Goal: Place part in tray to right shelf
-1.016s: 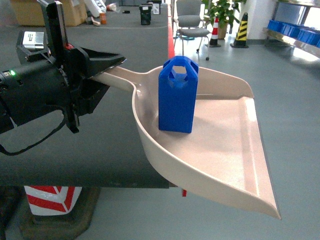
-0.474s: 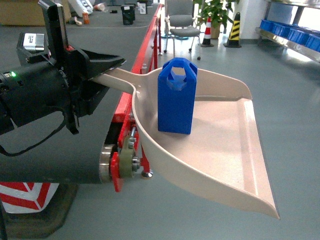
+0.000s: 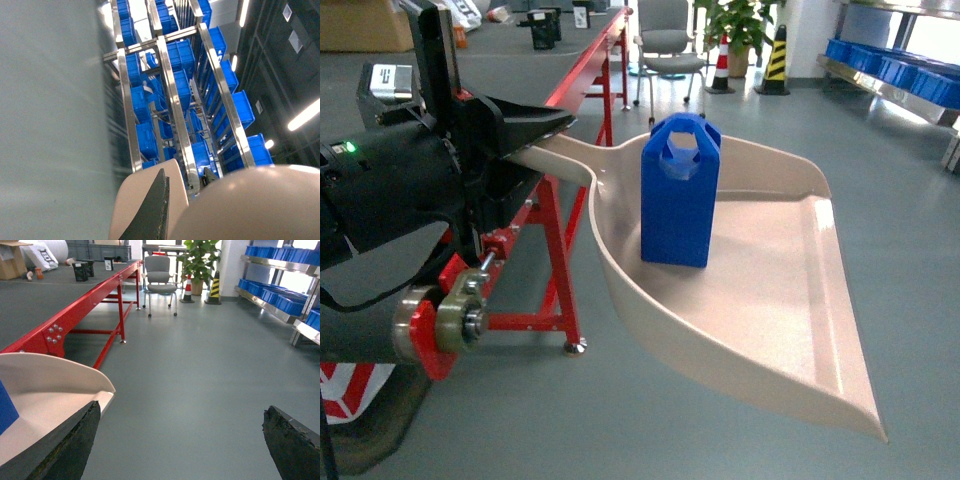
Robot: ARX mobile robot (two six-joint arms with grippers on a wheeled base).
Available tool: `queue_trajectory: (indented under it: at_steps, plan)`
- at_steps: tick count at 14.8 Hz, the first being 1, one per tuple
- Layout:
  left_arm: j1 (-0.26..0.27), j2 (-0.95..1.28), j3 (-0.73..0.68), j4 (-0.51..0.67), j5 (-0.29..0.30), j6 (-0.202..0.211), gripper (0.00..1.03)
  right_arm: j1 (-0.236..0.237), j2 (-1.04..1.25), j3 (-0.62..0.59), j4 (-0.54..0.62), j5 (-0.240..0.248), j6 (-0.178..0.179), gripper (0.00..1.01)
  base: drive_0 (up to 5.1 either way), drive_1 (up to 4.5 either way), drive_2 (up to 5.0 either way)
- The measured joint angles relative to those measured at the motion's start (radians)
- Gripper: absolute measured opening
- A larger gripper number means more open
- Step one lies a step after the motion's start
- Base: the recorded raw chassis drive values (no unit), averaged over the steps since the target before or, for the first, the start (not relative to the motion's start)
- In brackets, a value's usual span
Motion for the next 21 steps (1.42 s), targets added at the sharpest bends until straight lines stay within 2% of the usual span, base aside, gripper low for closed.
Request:
queue_trajectory:
  at_steps: [21]
  plan:
    - [0.000, -0.002, -0.001, -0.005, 0.001, 0.000, 0.15, 0.000, 0.000, 0.000, 0.002, 0.000, 0.000, 0.98, 4.9, -2.44, -2.4]
